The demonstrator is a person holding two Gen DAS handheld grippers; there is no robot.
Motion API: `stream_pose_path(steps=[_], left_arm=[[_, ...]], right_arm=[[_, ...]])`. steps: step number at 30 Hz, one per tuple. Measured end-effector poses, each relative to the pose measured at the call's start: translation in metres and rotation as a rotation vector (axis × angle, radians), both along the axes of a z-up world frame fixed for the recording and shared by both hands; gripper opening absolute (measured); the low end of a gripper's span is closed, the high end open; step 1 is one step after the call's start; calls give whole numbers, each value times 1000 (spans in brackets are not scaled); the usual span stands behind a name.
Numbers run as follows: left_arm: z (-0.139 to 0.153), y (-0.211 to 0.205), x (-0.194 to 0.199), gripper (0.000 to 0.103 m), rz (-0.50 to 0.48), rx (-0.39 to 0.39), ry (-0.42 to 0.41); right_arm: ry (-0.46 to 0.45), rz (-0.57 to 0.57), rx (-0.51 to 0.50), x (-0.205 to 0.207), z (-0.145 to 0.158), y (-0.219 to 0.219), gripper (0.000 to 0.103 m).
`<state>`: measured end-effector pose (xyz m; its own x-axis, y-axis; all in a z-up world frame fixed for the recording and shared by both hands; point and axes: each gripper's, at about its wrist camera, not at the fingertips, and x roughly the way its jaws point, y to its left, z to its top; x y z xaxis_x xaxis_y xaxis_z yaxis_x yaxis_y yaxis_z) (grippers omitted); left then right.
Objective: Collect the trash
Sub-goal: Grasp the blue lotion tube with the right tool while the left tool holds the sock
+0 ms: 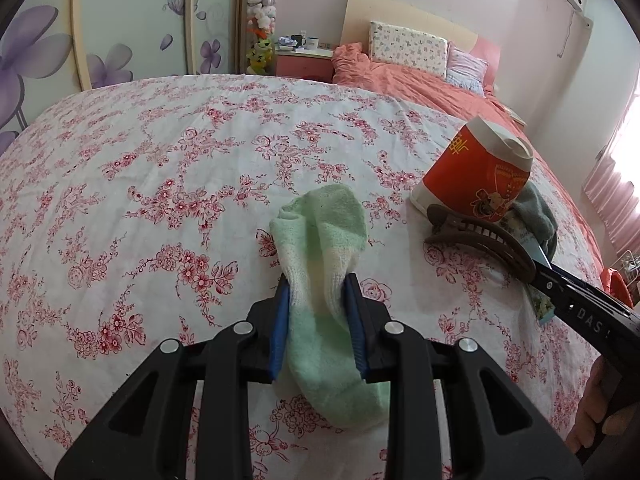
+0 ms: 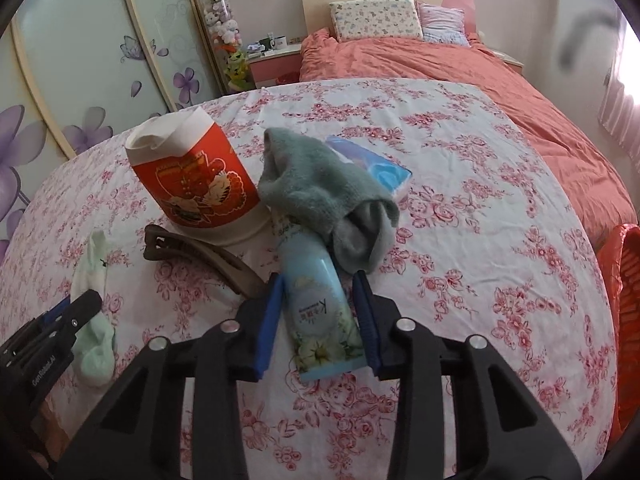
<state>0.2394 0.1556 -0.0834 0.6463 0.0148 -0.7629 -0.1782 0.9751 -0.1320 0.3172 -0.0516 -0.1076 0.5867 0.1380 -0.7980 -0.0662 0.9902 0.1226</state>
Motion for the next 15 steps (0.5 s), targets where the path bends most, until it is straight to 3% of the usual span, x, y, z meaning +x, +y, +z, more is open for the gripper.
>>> stream_pose_path(steps=[9,15], left_arm=[[0,0,0,28,0,1,0],[0,-1,0,28,1,3,1]], right_arm=[[4,33,-16,-43,2,-30,30],[-20,-40,-114,-76,3,-71,31]])
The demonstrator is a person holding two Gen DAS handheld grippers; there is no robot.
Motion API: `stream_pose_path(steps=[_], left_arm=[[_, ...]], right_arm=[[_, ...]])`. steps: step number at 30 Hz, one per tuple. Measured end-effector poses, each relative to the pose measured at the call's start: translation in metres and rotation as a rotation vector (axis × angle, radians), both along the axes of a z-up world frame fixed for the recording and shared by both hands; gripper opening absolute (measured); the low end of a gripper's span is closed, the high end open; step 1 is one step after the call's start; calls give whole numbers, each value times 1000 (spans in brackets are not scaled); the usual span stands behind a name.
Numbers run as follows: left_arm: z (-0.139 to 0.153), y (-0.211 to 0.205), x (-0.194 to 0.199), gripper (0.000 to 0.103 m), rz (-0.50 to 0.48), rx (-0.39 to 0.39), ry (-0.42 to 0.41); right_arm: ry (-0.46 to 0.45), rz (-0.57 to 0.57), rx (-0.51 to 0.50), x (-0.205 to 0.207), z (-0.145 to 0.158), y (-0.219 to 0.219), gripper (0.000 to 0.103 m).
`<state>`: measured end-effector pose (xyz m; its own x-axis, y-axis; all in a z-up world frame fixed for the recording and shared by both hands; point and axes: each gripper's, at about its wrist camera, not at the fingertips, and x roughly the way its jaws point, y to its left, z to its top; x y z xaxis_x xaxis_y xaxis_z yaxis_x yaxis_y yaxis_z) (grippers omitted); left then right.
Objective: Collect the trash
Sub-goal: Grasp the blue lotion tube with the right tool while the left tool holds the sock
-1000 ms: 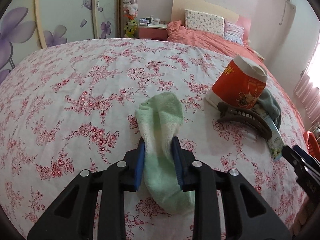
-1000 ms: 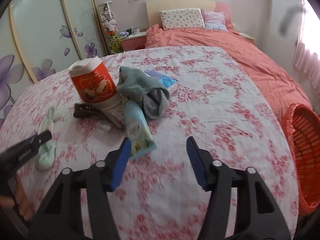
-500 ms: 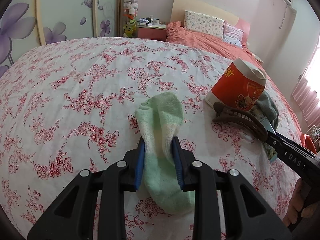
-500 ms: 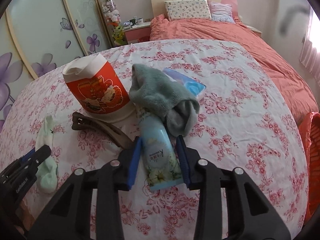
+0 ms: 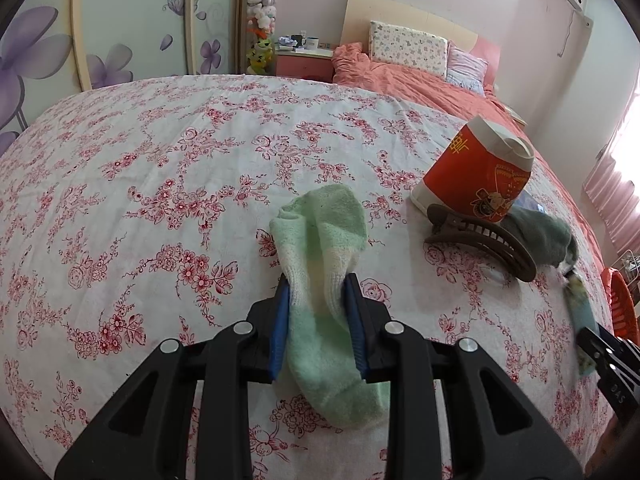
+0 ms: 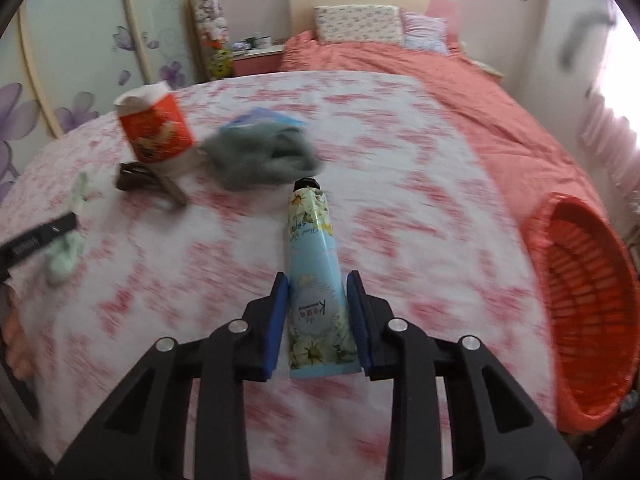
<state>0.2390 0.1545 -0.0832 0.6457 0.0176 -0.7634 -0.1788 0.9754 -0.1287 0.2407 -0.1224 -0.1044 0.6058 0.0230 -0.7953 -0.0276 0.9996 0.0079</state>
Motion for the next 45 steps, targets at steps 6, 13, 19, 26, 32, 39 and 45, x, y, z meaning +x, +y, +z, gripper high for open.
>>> stream_pose_path(steps=[6,13,19,26,32,39,45], left_arm=[[0,0,0,28,0,2,0],[0,-1,-1,28,0,13,3],[-1,0,-1,28,0,11,3],[-1,-1,0,28,1,10,3],[-1,0,-1,28,0,-9,-3],[-1,5,-3,28,3,-51,-15],[-2,5,-3,28,3,-61,-18]], right_arm=[[-42,-43,51,0,6,-20,42],[-29,-97,101,30,-2,-20,39],[-18,-108,104,41,-5,-17,34],[-19,-111,114,44,-6,-18,29],[-13,-116,99,44,-7,-15,30],[-10,-117,70,45,-8,-11,30],[-11,-117,84,46,-8,-11,30]])
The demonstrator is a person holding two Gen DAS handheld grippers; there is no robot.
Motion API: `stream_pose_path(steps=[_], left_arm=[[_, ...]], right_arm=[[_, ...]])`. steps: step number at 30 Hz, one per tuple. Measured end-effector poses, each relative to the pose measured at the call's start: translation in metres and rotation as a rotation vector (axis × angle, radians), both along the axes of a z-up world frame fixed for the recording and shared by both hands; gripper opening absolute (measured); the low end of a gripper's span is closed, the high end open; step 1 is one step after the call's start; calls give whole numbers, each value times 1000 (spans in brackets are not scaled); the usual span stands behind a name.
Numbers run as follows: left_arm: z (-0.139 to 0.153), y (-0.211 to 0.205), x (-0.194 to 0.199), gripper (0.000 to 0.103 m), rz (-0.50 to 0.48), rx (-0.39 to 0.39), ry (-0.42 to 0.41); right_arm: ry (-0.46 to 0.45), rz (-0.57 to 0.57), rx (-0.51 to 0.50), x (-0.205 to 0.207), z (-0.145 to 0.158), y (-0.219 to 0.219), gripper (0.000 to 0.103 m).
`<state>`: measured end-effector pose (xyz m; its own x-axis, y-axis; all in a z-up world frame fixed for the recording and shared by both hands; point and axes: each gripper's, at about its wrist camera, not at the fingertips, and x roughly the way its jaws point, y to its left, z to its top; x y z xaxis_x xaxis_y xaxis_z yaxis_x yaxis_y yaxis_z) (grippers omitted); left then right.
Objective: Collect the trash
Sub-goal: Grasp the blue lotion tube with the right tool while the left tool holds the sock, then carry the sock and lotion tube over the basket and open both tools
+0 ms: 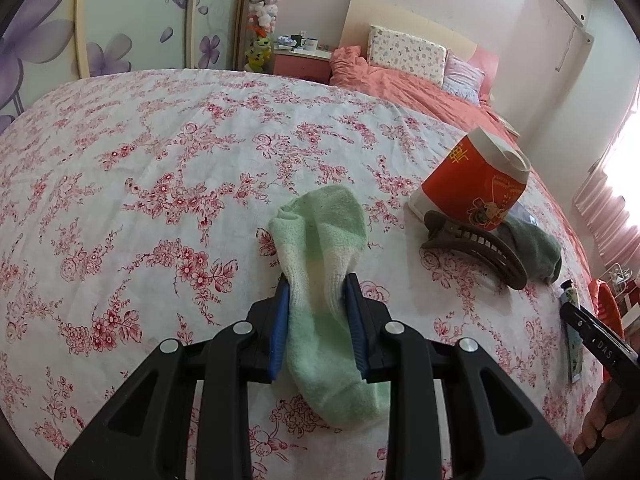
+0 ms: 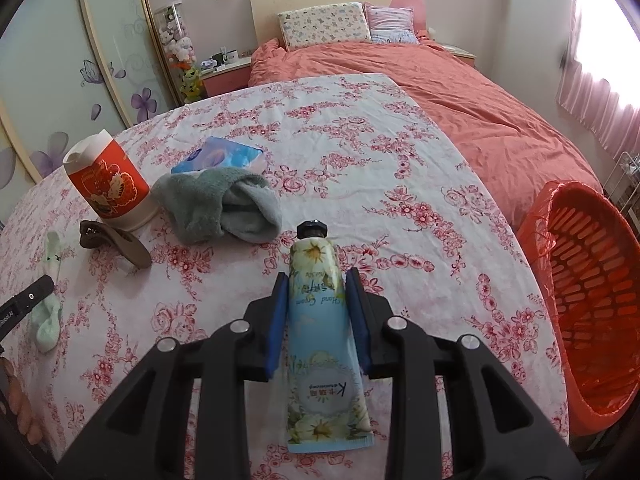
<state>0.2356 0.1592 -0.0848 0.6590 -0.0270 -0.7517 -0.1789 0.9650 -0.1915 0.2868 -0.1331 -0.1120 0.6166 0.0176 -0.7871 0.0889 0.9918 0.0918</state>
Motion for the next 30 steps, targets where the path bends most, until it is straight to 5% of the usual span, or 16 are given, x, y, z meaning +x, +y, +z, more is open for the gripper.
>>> stream_pose_path(steps=[13,18,30], left_arm=[[1,-13,5,30,-28,81,19],[4,-16,7,14,-60,70,26],[37,-35,-7,13,-139,31,-44]], right_arm=[[-9,-13,36,4,-1,-8,28],[-12,-15,43,2,0,-10,27],[-70,0,91,-19,34,-15,27]])
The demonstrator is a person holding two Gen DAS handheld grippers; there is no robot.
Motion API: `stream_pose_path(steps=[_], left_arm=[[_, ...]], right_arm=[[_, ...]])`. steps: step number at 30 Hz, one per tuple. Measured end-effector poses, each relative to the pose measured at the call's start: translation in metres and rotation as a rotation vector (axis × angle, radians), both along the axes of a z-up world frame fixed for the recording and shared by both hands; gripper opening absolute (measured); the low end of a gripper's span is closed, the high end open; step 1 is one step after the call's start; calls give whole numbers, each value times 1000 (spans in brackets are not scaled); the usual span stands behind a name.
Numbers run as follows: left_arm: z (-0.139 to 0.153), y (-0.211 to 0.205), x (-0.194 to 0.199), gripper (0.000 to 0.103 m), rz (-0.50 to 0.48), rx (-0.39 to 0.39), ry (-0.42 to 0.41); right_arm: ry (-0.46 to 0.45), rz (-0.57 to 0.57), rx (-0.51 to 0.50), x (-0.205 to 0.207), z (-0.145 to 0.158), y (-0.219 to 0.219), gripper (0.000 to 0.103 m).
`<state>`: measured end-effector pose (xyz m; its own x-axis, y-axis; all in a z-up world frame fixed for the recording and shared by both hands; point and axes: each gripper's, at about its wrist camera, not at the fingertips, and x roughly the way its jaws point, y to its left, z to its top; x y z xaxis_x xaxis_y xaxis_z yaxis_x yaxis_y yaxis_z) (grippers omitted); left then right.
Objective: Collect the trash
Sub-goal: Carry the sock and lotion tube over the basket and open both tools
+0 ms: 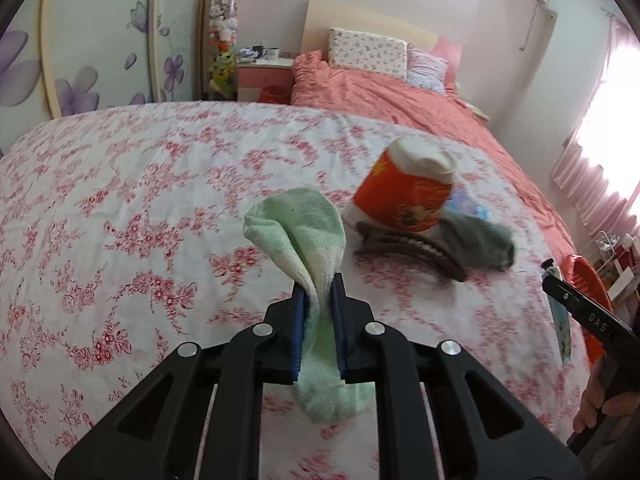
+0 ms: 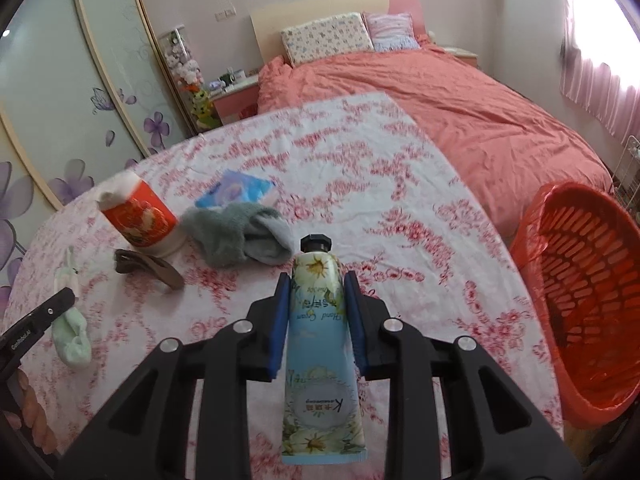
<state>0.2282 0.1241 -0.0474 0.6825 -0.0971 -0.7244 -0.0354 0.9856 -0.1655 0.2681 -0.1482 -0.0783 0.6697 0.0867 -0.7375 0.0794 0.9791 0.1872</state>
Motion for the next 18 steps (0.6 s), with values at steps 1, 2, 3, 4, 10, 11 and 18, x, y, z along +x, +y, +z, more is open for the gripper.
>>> stream_pose_path(steps=[1,2,3,4,10,11,18], left_arm=[[4,-3,-2,13,-10,-2,-8],[7,-6,-3,13,-17,-2,-15],[12,-10,-6,13,-26,-3,-22],[15,-13,-7,13,-34,-5,-29],[35,-43,-20,13,-98,-22,-64],[38,-48,-21,13,-108,-26,-69],[54,-97,-29,13,-221,-58,-106]], right_arm=[[-9,1,0,-3,4,-1,27],[-23,1,0,-7,10,-1,27],[-37,2,1,-11,16,-2,27],[-47,3,0,-14,20,-2,27],[-142,-6,-18,-46,51,-9,27],[-154,-9,-22,-50,54,-11,27],[-243,-75,-58,-87,76,-40,27]])
